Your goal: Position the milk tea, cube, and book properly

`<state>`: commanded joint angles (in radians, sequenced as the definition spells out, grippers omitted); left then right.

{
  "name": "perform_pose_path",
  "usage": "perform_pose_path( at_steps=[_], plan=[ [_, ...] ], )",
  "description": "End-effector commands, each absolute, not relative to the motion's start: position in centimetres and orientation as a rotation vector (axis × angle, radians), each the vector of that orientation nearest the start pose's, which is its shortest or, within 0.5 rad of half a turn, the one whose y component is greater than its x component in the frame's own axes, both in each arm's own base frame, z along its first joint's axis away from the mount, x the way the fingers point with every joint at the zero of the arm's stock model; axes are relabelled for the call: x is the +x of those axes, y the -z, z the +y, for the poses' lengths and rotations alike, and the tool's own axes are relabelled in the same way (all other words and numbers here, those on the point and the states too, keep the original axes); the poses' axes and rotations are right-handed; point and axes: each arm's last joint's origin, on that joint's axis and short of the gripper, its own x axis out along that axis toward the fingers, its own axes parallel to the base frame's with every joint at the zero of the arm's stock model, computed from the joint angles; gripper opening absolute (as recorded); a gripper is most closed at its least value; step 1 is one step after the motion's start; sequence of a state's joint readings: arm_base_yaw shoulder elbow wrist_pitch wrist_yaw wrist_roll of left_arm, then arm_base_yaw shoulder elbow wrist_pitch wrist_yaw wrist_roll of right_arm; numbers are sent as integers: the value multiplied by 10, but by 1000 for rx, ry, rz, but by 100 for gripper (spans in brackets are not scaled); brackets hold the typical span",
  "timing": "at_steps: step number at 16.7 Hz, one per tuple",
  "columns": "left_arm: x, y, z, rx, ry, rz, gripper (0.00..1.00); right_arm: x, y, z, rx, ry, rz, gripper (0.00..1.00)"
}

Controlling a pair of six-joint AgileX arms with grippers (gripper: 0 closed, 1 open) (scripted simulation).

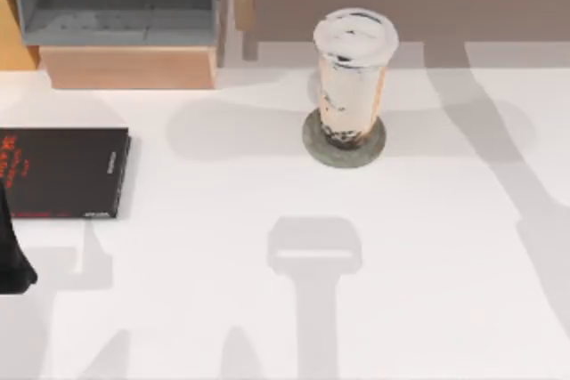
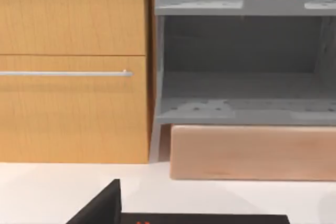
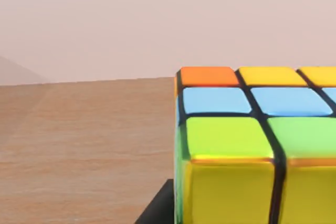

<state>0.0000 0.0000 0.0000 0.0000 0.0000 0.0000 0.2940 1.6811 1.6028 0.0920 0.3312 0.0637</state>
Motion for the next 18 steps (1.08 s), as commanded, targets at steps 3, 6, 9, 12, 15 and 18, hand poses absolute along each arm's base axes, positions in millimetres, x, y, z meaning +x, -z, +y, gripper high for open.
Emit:
perform_pose_path(
  at_steps=[3, 6, 9, 12, 15, 18],
  plan=[
    [106, -160, -1, 0, 0, 0, 100, 410, -406, 109, 62, 13, -7, 0],
    [106, -160, -1, 0, 0, 0, 100, 434, -406, 115, 42, 7, -6, 0],
    [106, -160, -1, 0, 0, 0, 100, 454, -400, 125, 10, 7, -9, 0],
    [106, -160, -1, 0, 0, 0, 100, 459, -396, 127, -1, 10, -2, 0],
    [106, -160, -1, 0, 0, 0, 100, 459, -396, 127, -1, 10, -2, 8],
    [106, -160, -1, 0, 0, 0, 100, 459, -396, 127, -1, 10, -2, 30]
  ],
)
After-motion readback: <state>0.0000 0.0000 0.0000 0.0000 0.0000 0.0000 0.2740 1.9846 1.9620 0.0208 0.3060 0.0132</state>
